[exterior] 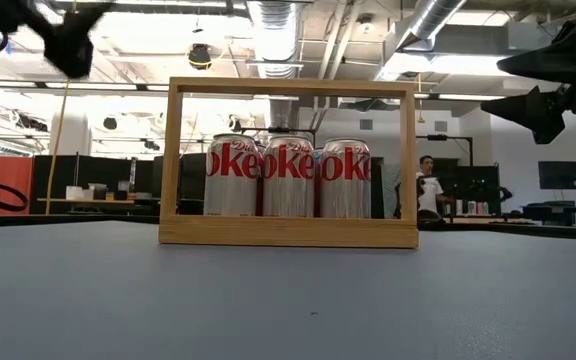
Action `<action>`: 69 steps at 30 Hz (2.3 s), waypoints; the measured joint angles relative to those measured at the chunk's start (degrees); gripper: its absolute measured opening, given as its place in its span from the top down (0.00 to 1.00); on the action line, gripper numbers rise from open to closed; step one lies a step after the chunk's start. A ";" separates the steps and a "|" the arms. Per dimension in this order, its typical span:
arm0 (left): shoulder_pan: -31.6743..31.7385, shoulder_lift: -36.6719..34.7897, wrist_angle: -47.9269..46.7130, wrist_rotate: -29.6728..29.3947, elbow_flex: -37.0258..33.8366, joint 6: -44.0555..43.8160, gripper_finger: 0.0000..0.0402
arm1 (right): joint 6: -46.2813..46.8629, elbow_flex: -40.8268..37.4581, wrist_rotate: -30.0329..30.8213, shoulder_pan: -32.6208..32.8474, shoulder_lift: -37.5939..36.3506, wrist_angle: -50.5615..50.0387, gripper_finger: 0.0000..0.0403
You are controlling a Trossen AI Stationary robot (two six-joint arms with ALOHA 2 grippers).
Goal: Place canned beverage on shelf
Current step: Return to Home Position
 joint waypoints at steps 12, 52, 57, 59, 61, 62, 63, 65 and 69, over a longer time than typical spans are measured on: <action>-1.36 -35.86 -17.88 7.90 -0.09 6.99 0.13 | 0.06 -0.04 0.07 -0.33 0.11 0.66 0.21; -1.94 -35.63 -57.12 30.39 0.76 6.90 0.13 | -11.36 -0.11 0.48 -1.44 5.74 -0.14 0.21; -1.93 -35.63 -57.25 30.37 0.82 6.85 0.13 | -11.36 -0.11 0.47 -1.44 5.74 -0.14 0.21; -1.92 -35.63 -57.29 30.37 0.83 6.84 0.13 | -11.36 -0.11 0.48 -1.44 5.74 -0.14 0.21; -1.92 -35.63 -57.29 30.37 0.83 6.82 0.13 | -11.36 -0.11 0.47 -1.44 5.74 -0.14 0.21; -1.94 -35.63 -57.31 30.37 0.85 6.82 0.13 | -11.36 -0.11 0.48 -1.44 5.74 -0.14 0.21; -1.93 -35.63 -57.32 30.36 0.85 6.82 0.13 | -11.36 -0.11 0.48 -1.44 5.74 -0.14 0.21; -1.94 -35.63 -57.32 30.37 0.85 6.82 0.13 | -11.36 -0.11 0.48 -1.44 5.74 -0.13 0.21; -1.92 -35.63 -57.34 30.35 0.87 6.82 0.13 | -11.36 -0.11 0.48 -1.44 5.74 -0.13 0.21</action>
